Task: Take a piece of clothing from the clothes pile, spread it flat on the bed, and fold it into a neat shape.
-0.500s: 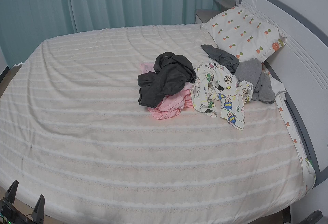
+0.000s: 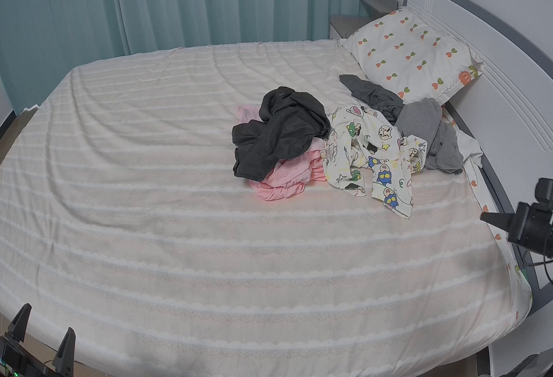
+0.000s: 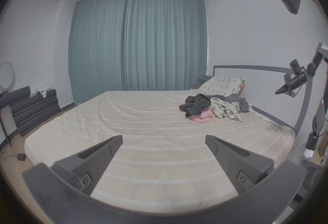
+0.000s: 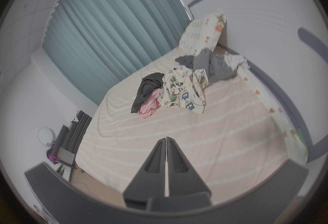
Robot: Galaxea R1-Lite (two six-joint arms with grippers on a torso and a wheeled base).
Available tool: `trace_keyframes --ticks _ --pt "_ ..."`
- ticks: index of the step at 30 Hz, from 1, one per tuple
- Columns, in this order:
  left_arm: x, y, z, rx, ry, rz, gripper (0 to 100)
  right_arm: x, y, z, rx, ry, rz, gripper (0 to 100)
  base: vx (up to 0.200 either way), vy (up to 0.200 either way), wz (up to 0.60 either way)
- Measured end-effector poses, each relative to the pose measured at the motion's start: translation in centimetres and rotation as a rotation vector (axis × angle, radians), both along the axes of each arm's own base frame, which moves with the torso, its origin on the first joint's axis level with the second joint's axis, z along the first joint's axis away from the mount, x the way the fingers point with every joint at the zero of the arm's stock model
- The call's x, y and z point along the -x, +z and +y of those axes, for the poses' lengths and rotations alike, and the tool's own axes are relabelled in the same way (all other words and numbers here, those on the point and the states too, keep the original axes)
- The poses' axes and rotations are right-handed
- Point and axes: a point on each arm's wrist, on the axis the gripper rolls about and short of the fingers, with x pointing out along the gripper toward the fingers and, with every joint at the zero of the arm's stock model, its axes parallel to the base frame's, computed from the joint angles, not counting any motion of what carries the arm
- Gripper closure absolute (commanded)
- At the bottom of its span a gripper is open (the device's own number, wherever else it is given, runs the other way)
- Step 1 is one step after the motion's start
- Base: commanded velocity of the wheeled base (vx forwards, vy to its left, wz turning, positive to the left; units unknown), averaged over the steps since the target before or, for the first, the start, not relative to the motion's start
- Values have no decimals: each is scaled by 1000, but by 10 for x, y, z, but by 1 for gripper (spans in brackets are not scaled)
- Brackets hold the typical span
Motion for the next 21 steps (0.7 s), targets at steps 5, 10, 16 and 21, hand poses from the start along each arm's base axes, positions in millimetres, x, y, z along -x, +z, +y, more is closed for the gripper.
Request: trace_keyframes --ticks 5,10,16,21 --pt "0 0 0 0 0 0 0 -54 -13 8 -77 -15 90 100 0 0 0" --pt "0 0 0 0 0 0 0 -116 -35 17 -135 -36 161 0 0 0 0" --pt "0 0 0 0 0 0 0 -190 -59 31 -171 -59 127 0 0 0 0" --pt "0 0 0 0 0 0 0 -228 -76 36 -163 -83 109 0 0 0 0"
